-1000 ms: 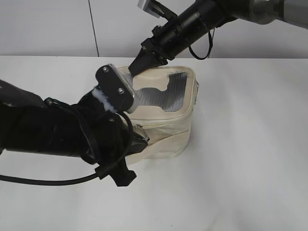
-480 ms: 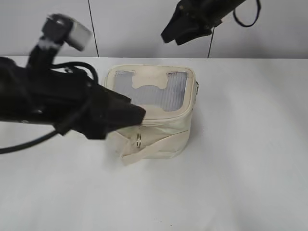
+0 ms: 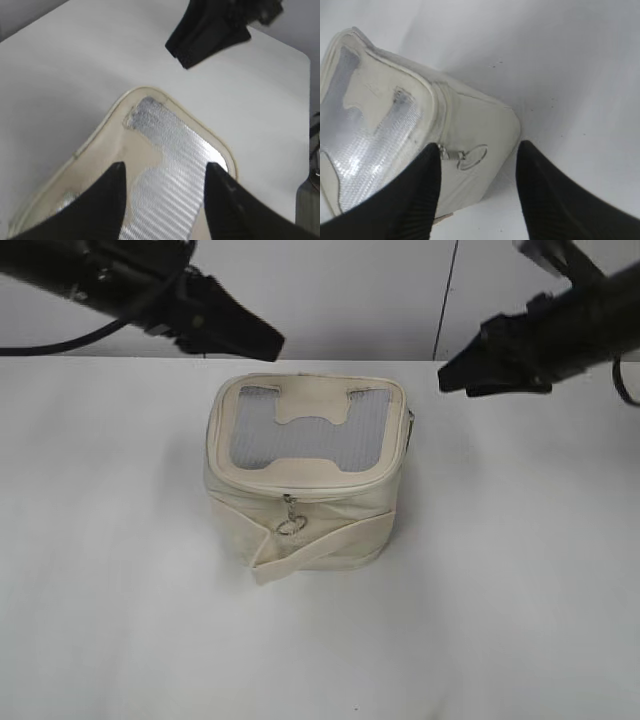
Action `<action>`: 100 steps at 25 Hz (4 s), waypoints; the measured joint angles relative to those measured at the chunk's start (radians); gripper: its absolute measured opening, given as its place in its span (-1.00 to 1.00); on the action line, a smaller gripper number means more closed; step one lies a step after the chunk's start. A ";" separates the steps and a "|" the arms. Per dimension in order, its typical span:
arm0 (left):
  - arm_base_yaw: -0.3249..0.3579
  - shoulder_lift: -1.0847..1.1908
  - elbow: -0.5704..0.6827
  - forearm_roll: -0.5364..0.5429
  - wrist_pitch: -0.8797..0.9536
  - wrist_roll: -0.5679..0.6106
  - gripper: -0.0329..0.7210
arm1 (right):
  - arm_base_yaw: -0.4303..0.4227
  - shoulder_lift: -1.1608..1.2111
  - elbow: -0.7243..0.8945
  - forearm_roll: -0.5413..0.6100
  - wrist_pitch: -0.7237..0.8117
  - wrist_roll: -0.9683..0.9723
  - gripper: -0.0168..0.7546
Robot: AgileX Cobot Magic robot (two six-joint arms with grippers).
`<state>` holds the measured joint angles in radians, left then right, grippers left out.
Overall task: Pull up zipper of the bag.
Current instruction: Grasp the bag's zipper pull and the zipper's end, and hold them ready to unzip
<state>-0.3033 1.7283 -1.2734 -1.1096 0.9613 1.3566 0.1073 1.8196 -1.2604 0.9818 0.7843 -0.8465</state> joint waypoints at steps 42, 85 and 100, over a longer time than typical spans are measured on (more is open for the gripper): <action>-0.200 0.582 -0.792 0.437 0.157 -0.404 -0.80 | 0.023 -0.085 0.570 0.843 -0.238 -0.970 0.08; -0.200 0.583 -0.792 0.429 0.146 -0.411 -0.80 | 0.136 0.108 0.367 0.843 -0.348 -1.006 -0.90; -0.200 0.583 -0.791 0.440 0.077 -0.535 -0.80 | 0.140 -0.165 0.676 0.846 -0.243 -0.988 -0.92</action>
<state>-0.5038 2.3112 -2.0648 -0.6697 1.0385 0.8214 0.2478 1.6545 -0.5844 1.8274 0.5416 -1.8349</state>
